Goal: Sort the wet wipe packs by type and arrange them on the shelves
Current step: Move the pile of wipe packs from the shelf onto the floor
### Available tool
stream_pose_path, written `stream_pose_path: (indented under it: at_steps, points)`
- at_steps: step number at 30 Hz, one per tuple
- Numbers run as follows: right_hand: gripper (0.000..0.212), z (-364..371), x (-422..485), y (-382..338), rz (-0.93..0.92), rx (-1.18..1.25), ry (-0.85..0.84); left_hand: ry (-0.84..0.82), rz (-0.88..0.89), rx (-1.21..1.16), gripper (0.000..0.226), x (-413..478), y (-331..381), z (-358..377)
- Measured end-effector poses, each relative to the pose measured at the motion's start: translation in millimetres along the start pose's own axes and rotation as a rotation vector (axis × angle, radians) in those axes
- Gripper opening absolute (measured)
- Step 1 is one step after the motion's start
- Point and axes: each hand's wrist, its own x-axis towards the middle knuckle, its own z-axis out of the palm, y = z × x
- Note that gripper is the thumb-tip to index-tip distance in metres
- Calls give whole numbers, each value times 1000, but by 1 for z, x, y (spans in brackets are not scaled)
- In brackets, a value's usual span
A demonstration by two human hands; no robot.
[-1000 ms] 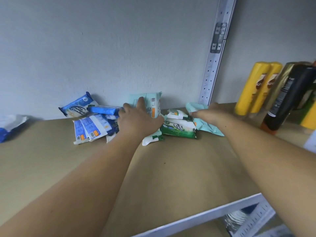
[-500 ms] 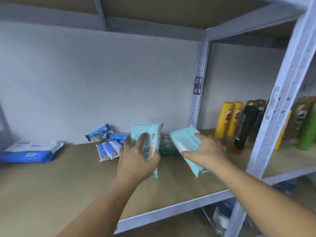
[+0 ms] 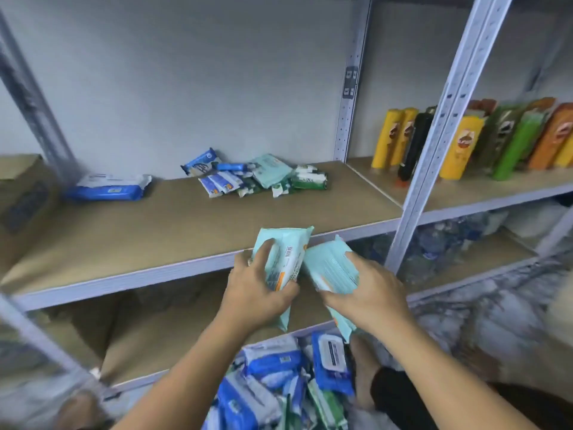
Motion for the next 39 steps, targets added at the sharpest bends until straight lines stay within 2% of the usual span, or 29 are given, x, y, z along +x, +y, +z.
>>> stream_pose_path:
  at_steps: [2, 5, 9, 13, 17, 20, 26, 33, 37, 39]
  points:
    - [79, 26, -26, 18, 130, 73, -92, -59, -41, -2, 91, -28, -16, 26]
    - [87, 70, -52, 46, 322, 155, -290, -178, -146, 90, 89, -62, -48, 72]
    - [52, 133, -74, 80, 524, 278, -540, -402, -322, 222, 84, -95, -100, 134]
    - [83, 186, -93, 103, 649, 243, -646, -523, -368, 396, 78, -125, -125, 179]
    - [97, 239, -114, 129, 753, 118, -742, -601, -125, 670, 75, -141, -146, 210]
    - [97, 273, -126, 146, 778, 60, -761, -701, 9, 739, 71, -142, -160, 226]
    - [96, 304, -124, 157, 789, 88, -769, -744, 69, 781, 76, -139, -188, 248]
    - [93, 297, -115, 162, 780, 73, -811, -770, 84, 777, 81, -136, -190, 245]
    - [91, 285, -110, 157, 831, 43, -757, -827, 67, 729, 78, -126, -181, 229]
    - [76, 277, -104, 149, 819, 45, -688, -798, 25, 674, 74, -123, -174, 217]
